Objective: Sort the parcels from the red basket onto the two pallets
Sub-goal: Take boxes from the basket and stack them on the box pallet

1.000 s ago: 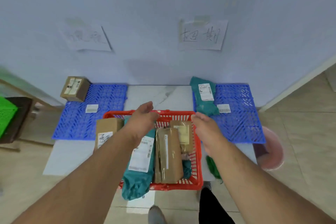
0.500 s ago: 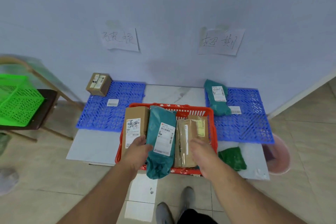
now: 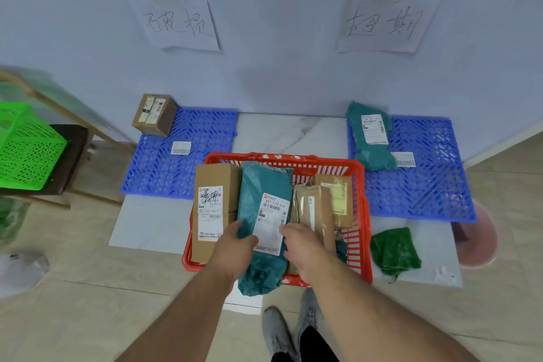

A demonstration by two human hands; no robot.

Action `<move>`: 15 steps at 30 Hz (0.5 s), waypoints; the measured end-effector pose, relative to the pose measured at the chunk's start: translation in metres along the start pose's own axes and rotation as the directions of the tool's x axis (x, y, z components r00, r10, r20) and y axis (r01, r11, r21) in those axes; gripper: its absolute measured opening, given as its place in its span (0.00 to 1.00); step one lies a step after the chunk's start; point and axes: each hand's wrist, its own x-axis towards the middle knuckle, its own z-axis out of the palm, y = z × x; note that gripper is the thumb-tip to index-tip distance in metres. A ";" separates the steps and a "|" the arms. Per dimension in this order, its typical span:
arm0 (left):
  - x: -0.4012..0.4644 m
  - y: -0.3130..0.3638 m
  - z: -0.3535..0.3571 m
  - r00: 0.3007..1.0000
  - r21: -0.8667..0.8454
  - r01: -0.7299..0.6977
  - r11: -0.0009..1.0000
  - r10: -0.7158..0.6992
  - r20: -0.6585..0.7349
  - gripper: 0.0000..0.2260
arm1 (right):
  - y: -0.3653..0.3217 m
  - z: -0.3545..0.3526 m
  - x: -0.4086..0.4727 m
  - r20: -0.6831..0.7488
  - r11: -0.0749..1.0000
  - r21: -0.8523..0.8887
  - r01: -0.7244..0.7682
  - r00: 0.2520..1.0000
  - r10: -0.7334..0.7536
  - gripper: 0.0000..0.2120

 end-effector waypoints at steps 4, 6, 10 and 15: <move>0.002 0.008 0.001 1.000 -0.011 -0.013 1.000 0.013 0.003 0.15 | 0.001 0.003 0.008 -0.023 1.000 0.003 -0.019 1.000 0.019 0.07; 0.002 0.011 0.001 1.000 -0.006 -0.019 1.000 0.019 0.016 0.16 | 0.001 0.001 0.009 -0.023 1.000 0.013 -0.027 0.999 0.028 0.09; 0.000 0.013 0.000 0.999 -0.008 -0.046 0.999 0.046 0.004 0.17 | 0.001 -0.006 0.006 -0.051 0.996 0.079 -0.033 0.998 0.037 0.09; 0.000 0.012 -0.005 0.999 0.002 -0.032 1.000 0.031 0.034 0.15 | 0.005 -0.006 0.008 -0.078 0.998 0.052 -0.045 0.996 0.049 0.08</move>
